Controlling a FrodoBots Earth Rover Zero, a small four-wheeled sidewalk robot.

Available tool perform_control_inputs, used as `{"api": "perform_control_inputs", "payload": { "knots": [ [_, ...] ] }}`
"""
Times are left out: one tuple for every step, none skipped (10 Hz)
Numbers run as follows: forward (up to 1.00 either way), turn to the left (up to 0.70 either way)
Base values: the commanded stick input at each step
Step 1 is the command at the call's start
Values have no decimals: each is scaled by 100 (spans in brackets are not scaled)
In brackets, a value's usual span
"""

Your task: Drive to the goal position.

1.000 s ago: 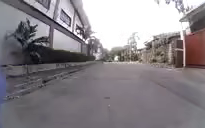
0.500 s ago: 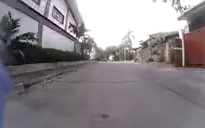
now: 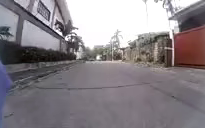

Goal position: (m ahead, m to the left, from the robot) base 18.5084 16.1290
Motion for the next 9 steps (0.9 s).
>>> {"api": "perform_control_inputs", "payload": {
  "knots": [
    [100,1],
    [100,1],
    [100,0],
    [100,0],
    [100,0],
    [100,0],
    [100,0],
    [100,0],
    [100,0]
  ]
}}
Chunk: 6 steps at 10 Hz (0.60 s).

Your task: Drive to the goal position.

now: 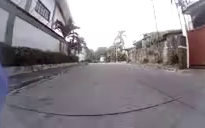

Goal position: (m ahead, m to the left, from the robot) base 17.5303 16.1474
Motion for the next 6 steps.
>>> {"api": "perform_control_inputs", "payload": {
  "knots": [
    [100,0],
    [100,0],
    [100,0],
    [100,0],
    [100,0],
    [100,0]
  ]
}}
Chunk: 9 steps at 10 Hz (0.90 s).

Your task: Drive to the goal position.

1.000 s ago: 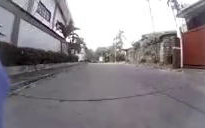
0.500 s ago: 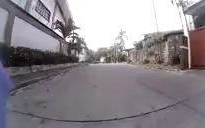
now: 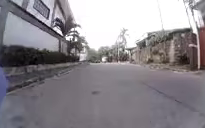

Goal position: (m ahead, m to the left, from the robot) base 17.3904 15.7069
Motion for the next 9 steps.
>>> {"api": "perform_control_inputs", "payload": {
  "knots": [
    [100,0],
    [100,0],
    [100,0],
    [100,0],
    [100,0],
    [100,0],
    [100,0],
    [100,0],
    [100,0]
  ]
}}
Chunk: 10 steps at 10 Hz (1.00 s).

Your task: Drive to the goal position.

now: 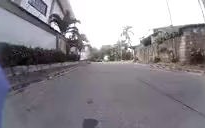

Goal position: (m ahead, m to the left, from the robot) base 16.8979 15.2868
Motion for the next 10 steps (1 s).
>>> {"api": "perform_control_inputs", "payload": {
  "knots": [
    [100,0],
    [100,0],
    [100,0],
    [100,0],
    [100,0],
    [100,0],
    [100,0],
    [100,0],
    [100,0],
    [100,0]
  ]
}}
